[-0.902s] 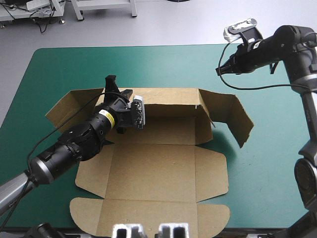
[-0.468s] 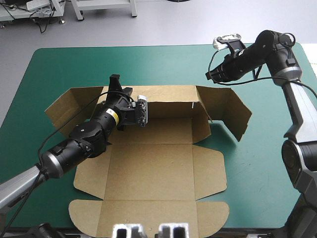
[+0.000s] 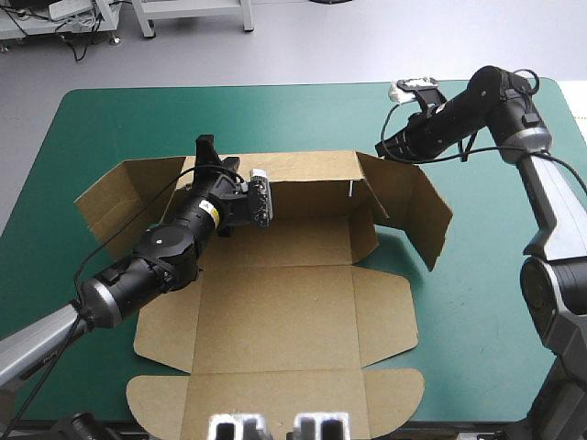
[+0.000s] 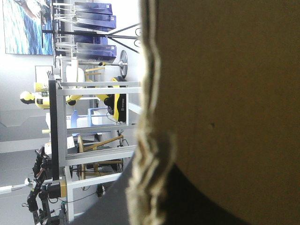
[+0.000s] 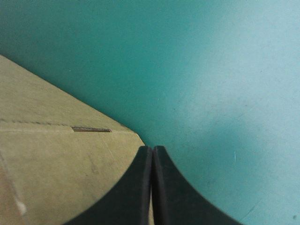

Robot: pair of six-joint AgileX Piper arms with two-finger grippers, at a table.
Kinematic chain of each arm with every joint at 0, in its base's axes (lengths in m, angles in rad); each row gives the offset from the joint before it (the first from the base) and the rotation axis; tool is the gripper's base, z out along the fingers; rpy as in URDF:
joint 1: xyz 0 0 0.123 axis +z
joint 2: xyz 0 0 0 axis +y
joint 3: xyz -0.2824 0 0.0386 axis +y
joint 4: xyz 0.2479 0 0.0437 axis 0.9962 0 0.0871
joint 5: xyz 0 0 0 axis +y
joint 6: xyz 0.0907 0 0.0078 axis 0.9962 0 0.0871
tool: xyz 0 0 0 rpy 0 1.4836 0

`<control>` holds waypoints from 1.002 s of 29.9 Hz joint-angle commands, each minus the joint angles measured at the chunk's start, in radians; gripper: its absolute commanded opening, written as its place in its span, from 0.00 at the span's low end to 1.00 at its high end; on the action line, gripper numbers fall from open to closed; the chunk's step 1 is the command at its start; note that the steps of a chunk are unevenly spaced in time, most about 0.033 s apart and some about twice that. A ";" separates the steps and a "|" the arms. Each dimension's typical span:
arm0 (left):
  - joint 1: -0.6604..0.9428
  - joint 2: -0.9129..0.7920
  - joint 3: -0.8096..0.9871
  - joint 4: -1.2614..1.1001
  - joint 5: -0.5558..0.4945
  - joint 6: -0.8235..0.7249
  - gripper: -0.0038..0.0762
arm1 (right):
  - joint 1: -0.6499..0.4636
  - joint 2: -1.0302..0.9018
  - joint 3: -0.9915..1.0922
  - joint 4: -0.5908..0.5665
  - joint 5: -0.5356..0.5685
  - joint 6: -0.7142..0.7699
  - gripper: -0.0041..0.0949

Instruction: Fold the box

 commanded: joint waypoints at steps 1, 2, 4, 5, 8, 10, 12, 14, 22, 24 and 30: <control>-0.005 -0.026 -0.027 0.042 0.024 -0.033 0.03 | -0.006 -0.068 0.036 0.040 0.022 -0.037 0.02; -0.005 -0.024 -0.027 0.047 0.024 -0.037 0.03 | -0.006 -0.078 0.056 0.047 0.022 -0.046 0.02; -0.005 -0.020 -0.027 0.047 0.027 -0.044 0.03 | -0.006 -0.104 0.099 0.051 0.022 -0.072 0.02; -0.005 -0.018 -0.027 0.047 0.029 -0.044 0.03 | -0.006 -0.119 0.121 0.056 0.022 -0.084 0.02; -0.005 -0.014 -0.027 0.047 0.035 -0.044 0.03 | -0.006 -0.172 0.187 0.099 0.022 -0.139 0.02; -0.005 -0.014 -0.027 0.047 0.030 -0.048 0.03 | -0.006 -0.204 0.238 0.151 0.020 -0.198 0.02; -0.005 -0.014 -0.027 0.045 0.030 -0.048 0.03 | -0.006 -0.231 0.283 0.198 0.020 -0.255 0.02; -0.005 -0.014 -0.027 0.039 0.032 -0.048 0.03 | -0.006 -0.253 0.322 0.213 0.013 -0.325 0.02; -0.005 -0.014 -0.027 0.016 0.032 -0.048 0.03 | -0.006 -0.330 0.478 0.274 -0.126 -0.489 0.02; -0.005 -0.014 -0.027 0.011 0.032 -0.048 0.03 | -0.006 -0.354 0.534 0.357 -0.162 -0.601 0.02; -0.007 -0.014 -0.026 0.004 0.030 -0.050 0.03 | -0.006 -0.424 0.725 0.593 -0.301 -0.891 0.02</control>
